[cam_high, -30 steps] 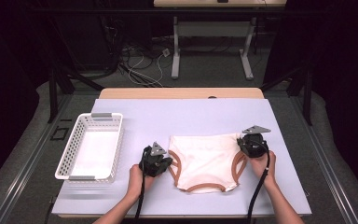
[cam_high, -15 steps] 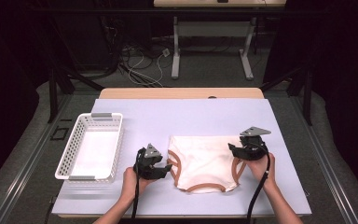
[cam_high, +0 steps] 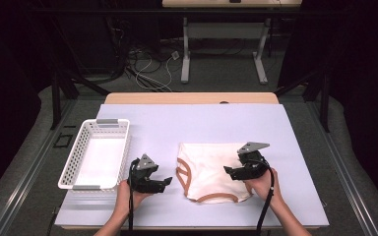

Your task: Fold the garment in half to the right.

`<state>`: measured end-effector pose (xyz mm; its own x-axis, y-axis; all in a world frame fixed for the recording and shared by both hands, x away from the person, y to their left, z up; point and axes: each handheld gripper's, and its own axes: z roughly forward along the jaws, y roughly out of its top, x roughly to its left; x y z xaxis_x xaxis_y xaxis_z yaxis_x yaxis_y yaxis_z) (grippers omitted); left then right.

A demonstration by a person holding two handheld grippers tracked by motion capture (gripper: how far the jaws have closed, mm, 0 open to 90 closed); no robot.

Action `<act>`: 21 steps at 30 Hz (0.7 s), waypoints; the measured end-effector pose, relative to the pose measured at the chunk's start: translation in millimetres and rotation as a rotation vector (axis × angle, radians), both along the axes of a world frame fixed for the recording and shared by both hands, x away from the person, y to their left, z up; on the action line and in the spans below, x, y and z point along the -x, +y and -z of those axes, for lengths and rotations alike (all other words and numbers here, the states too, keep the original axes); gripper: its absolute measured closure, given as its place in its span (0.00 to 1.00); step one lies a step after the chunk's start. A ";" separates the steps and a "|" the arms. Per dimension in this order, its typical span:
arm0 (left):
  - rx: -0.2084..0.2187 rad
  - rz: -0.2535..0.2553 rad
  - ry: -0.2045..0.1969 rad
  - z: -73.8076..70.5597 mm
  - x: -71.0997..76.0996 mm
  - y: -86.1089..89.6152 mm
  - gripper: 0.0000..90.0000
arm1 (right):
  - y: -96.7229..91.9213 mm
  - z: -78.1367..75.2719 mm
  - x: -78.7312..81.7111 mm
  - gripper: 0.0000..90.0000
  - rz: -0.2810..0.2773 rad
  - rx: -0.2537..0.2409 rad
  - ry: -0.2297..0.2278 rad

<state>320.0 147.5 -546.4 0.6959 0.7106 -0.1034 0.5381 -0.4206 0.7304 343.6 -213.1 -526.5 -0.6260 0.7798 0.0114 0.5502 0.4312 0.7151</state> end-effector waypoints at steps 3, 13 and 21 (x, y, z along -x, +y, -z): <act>-0.004 0.002 -0.007 -0.4 0.0 1.0 0.21 | 8.1 -0.3 5.0 0.25 -0.019 -0.021 -0.002; -0.011 0.020 -0.007 0.0 -1.4 0.5 0.12 | 36.2 1.0 18.1 0.19 -0.119 -0.021 0.031; -0.009 0.010 0.002 0.7 -2.5 2.2 0.07 | 54.4 4.6 26.4 0.15 -0.180 -0.021 0.058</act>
